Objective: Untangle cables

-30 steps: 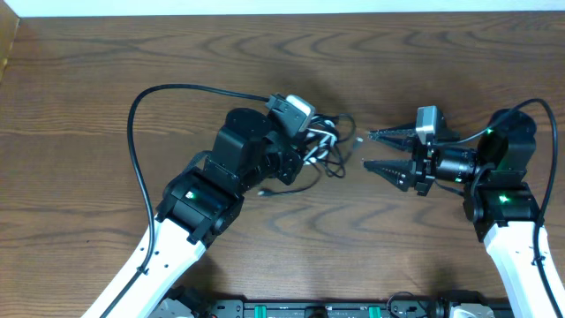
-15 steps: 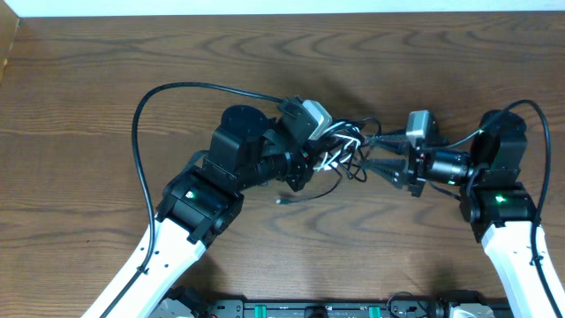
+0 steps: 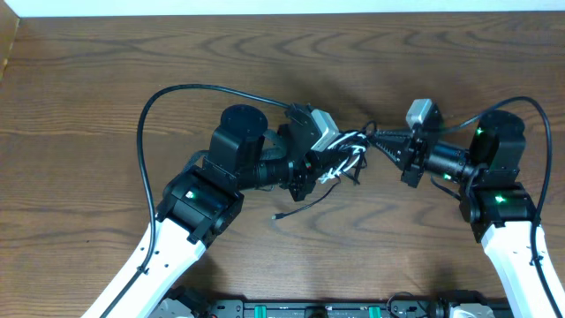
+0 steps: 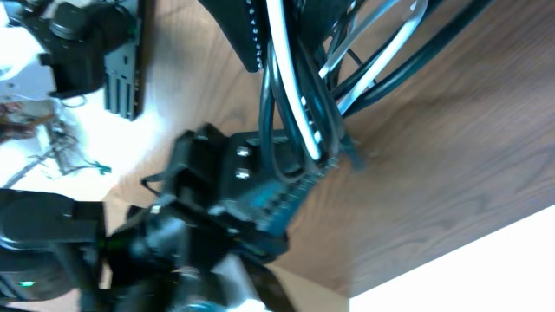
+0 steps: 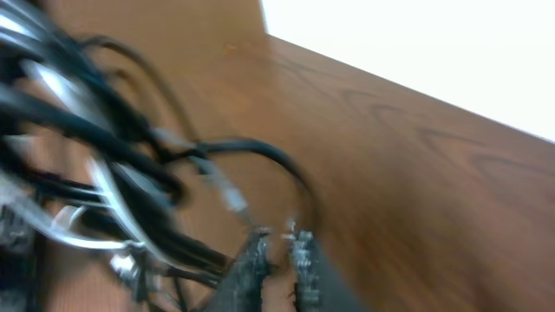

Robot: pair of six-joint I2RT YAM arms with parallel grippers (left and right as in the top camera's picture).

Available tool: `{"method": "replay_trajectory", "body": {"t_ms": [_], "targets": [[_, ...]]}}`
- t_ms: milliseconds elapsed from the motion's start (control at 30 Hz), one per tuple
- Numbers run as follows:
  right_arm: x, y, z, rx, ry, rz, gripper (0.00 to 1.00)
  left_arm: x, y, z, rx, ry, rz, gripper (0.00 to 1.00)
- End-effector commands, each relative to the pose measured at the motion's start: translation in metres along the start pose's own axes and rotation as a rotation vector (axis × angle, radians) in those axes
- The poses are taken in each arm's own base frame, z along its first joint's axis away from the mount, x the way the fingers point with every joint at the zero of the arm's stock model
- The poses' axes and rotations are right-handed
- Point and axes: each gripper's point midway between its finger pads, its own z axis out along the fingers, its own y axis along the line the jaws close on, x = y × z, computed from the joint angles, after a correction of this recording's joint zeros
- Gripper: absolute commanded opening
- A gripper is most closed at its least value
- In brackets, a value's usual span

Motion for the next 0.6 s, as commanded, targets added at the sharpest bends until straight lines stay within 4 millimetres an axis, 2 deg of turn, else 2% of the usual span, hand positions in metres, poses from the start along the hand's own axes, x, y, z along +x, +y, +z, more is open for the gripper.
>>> {"method": "replay_trajectory", "body": {"t_ms": [0, 167, 233, 300, 400, 467, 567], "targets": [[-0.003, -0.018, -0.001, 0.113, 0.005, 0.076, 0.22, -0.014, -0.018, -0.005, 0.088, -0.032, 0.033, 0.08], [-0.002, -0.025, -0.002, 0.153, 0.008, 0.116, 0.24, -0.015, -0.029, -0.006, 0.154, -0.036, 0.038, 0.07], [-0.002, -0.024, -0.002, 0.151, 0.007, 0.119, 0.29, -0.015, -0.029, -0.006, 0.154, -0.038, 0.039, 0.08], [-0.003, -0.022, -0.002, 0.138, 0.006, 0.126, 0.41, -0.016, -0.029, -0.006, 0.154, -0.038, 0.04, 0.08], [-0.004, -0.011, 0.0, 0.073, 0.0, 0.123, 0.74, -0.015, -0.029, -0.006, 0.15, -0.038, 0.04, 0.08], [-0.006, -0.004, 0.0, 0.032, -0.006, 0.102, 0.81, -0.015, -0.028, -0.006, 0.15, -0.037, 0.039, 0.08], [-0.008, -0.004, 0.0, 0.031, -0.013, 0.094, 0.85, -0.017, -0.028, -0.006, 0.15, -0.043, 0.044, 0.08]]}}
